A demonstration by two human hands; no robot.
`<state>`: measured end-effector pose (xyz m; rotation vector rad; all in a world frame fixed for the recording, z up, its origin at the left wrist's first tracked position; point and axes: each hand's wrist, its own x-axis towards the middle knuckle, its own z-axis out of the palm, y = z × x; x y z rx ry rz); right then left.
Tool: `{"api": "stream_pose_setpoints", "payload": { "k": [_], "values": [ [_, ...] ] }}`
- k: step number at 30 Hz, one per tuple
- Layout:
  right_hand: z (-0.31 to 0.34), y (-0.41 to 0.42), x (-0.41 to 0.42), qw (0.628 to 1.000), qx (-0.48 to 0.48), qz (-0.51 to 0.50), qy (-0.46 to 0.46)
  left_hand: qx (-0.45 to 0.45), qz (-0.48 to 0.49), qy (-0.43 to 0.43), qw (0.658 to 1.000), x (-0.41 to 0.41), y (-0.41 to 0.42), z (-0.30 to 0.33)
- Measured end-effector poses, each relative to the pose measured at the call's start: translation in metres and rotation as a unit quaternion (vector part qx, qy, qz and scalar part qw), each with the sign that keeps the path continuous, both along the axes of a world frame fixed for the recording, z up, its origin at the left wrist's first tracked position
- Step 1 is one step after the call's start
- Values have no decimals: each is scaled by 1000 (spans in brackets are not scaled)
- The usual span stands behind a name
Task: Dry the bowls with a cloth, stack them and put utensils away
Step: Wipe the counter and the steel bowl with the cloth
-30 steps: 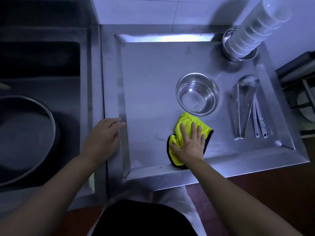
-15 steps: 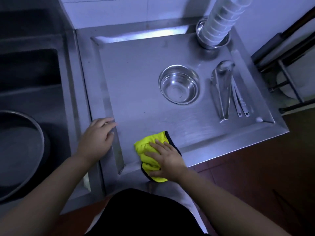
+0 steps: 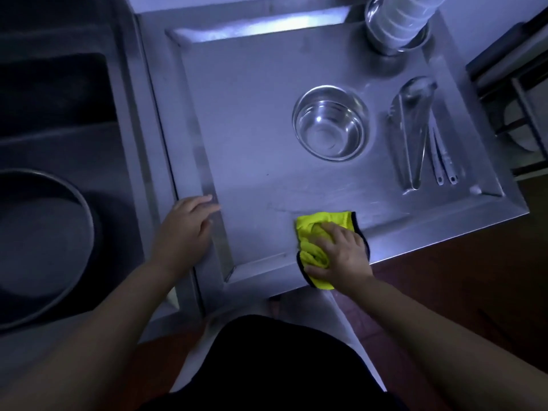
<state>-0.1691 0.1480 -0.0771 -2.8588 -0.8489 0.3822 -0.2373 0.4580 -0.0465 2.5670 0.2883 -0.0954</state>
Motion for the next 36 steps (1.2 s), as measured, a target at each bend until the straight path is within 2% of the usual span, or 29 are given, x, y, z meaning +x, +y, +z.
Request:
{"api": "stream_pose_setpoints", "payload": {
  "k": [5, 8, 12, 19, 23, 28, 31, 33, 36],
  "values": [
    [-13, 93, -42, 982, 12, 182, 52, 4, 27, -14, 1000, -14, 10, 1],
    [-17, 109, -47, 977, 28, 204, 60, 12, 28, -22, 999, -18, 6, 2],
    [-26, 79, -27, 966, 61, 246, 58, 14, 11, -34, 999, -7, -14, -1],
    [-22, -27, 34, 985, 87, 142, 52, 32, -52, 3, 998, 49, -82, -6],
    [-17, -97, 79, 991, 106, 76, 30, 40, -87, -2, 995, 87, -140, -13],
    [-12, -176, 128, 993, 112, 40, 3, 29, -121, -20, 992, 138, -222, -16],
    [-2, -212, 149, 988, 153, 28, 6, 36, -126, -22, 991, 181, -273, -14],
    [7, -232, 163, 981, 195, 18, 12, 40, -109, -2, 993, 213, -307, -11],
    [17, -261, 186, 968, 251, 0, -3, 16, -25, 69, 997, 264, -351, -10]
  ]
}}
